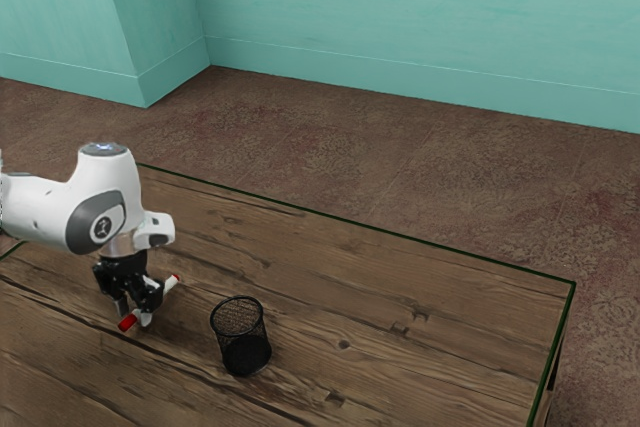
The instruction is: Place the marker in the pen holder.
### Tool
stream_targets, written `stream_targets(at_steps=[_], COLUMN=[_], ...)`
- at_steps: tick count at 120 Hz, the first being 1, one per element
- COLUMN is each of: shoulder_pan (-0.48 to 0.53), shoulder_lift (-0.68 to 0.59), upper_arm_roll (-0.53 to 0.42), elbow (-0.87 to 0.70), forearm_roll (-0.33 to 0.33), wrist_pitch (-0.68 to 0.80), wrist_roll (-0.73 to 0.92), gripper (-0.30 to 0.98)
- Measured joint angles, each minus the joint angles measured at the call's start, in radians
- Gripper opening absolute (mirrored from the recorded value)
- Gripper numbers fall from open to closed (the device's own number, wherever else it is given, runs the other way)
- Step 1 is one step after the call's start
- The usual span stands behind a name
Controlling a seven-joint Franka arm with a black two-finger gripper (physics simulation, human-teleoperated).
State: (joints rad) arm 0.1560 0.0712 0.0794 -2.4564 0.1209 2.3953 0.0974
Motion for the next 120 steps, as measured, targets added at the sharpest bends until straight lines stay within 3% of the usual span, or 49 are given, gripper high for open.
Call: stream_targets(at_steps=[39, 89, 104, 120], shoulder_pan=[-0.015, -0.040, -0.092, -0.293], shoulder_lift=[0.015, -0.006, -0.172, -0.377], upper_arm_roll=[0.000, 0.000, -0.025, -0.099], elbow=[0.002, 0.029, 0.095, 0.088], forearm_roll=[-0.018, -0.011, 0.000, 0.023], wrist_pitch=[0.003, -0.011, -0.107, -0.260], wrist_roll=[0.014, -0.002, -0.024, -0.063], gripper=[0.04, -0.05, -0.06, -0.07])
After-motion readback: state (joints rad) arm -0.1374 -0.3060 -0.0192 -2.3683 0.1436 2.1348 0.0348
